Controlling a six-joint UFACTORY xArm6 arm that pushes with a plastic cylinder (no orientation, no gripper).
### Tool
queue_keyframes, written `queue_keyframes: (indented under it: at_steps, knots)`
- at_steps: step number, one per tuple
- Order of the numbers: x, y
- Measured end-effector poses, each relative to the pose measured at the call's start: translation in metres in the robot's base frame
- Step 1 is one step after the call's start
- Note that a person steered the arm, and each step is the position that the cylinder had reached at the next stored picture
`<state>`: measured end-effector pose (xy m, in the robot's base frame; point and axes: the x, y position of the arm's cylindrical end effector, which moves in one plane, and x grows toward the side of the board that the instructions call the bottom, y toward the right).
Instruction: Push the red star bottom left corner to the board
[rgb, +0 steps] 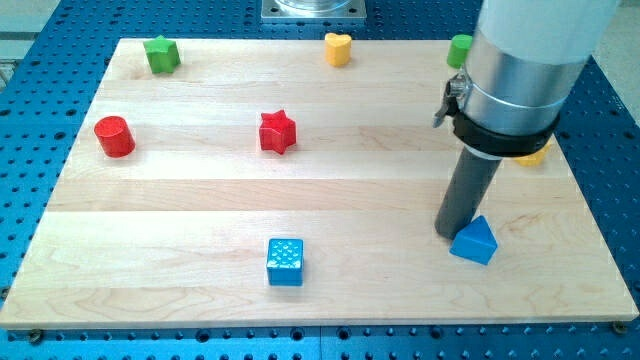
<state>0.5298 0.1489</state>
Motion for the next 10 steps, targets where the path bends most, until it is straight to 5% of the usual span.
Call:
queue_keyframes:
  at_steps: [2, 5, 10]
  knots:
    - [0.01, 0.041]
    - [-0.025, -0.224]
    - [-0.065, -0.33]
